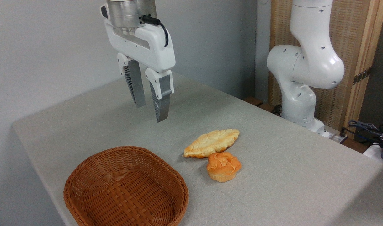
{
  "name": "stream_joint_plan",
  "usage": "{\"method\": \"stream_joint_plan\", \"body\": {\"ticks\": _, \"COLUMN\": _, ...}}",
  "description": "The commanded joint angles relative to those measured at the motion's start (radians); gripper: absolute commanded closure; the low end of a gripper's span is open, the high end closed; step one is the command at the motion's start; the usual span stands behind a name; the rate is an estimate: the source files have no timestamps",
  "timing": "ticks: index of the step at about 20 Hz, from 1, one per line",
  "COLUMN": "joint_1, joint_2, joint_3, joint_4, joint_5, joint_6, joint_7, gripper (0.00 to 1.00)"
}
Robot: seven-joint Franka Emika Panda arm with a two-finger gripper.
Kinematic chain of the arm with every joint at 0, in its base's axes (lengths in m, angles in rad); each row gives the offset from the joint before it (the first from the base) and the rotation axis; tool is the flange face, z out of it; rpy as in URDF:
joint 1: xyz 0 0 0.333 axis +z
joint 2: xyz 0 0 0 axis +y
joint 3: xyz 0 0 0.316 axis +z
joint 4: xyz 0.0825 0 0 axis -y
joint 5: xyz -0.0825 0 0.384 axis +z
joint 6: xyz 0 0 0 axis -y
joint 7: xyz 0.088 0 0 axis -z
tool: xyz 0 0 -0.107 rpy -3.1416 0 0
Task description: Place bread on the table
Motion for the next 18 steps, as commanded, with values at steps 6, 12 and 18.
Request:
{"method": "stream_joint_plan", "body": {"ticks": 6, "joint_1": -0.054, "joint_2": 0.017, "joint_3": 0.069, "joint_4": 0.039, "joint_5": -0.022, "joint_6": -0.033, "joint_7": -0.007, "gripper": 0.0}}
{"method": "stream_joint_plan", "body": {"ticks": 12, "joint_1": -0.089, "joint_2": 0.017, "joint_3": 0.121, "joint_4": 0.039, "joint_5": -0.024, "joint_6": -0.033, "joint_7": 0.002, "gripper": 0.0}}
{"method": "stream_joint_plan", "body": {"ticks": 18, "joint_1": -0.089, "joint_2": 0.017, "joint_3": 0.129, "joint_4": 0.039, "joint_5": -0.021, "joint_6": -0.037, "joint_7": -0.001, "gripper": 0.0}}
